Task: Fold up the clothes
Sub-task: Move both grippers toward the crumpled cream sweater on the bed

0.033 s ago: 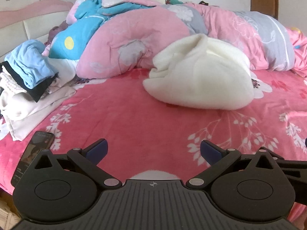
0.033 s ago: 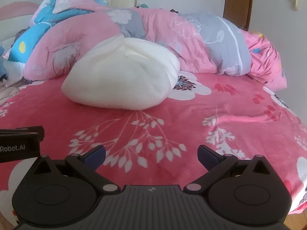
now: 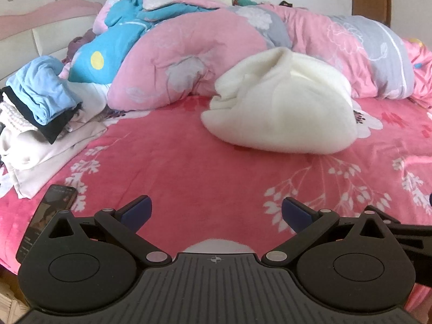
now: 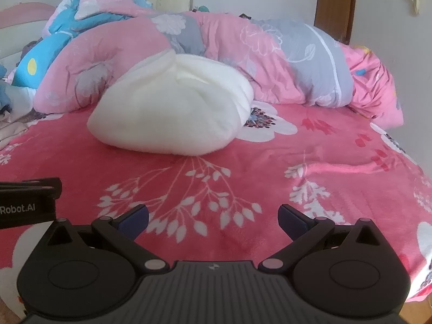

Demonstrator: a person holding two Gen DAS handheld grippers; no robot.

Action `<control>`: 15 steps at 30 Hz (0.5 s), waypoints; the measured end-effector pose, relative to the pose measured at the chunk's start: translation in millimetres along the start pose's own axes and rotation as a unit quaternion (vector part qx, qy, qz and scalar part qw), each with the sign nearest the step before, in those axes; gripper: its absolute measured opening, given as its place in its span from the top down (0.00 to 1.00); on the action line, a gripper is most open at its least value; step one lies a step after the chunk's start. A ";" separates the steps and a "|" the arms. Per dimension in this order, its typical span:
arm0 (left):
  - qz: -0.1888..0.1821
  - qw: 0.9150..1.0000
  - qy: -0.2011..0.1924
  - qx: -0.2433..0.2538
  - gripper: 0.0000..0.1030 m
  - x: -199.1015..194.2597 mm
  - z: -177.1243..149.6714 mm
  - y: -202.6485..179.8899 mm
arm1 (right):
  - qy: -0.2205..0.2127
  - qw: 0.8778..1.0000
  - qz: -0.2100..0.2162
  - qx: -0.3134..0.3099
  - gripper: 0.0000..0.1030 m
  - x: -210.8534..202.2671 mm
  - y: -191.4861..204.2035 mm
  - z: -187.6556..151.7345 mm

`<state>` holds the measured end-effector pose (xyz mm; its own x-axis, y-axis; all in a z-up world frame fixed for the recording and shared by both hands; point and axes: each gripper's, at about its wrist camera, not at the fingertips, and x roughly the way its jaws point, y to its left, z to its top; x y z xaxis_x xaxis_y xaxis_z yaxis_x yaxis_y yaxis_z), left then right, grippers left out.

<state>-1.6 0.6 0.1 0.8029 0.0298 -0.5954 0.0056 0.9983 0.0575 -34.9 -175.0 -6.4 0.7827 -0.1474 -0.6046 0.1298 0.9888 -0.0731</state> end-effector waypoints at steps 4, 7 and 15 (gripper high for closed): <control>-0.002 1.000 0.000 -0.001 0.01 -4.7 -3.1 1.9 | -0.002 1.000 -0.002 0.003 0.00 -1.4 0.4 0.8; -0.003 1.000 0.001 -0.002 0.01 -8.0 -5.3 4.1 | -0.003 1.000 -0.003 0.005 0.00 -2.5 0.7 1.4; -0.004 1.000 0.009 -0.010 0.00 -8.1 -4.0 13.0 | -0.004 1.000 -0.007 0.010 0.00 -2.5 -1.5 2.1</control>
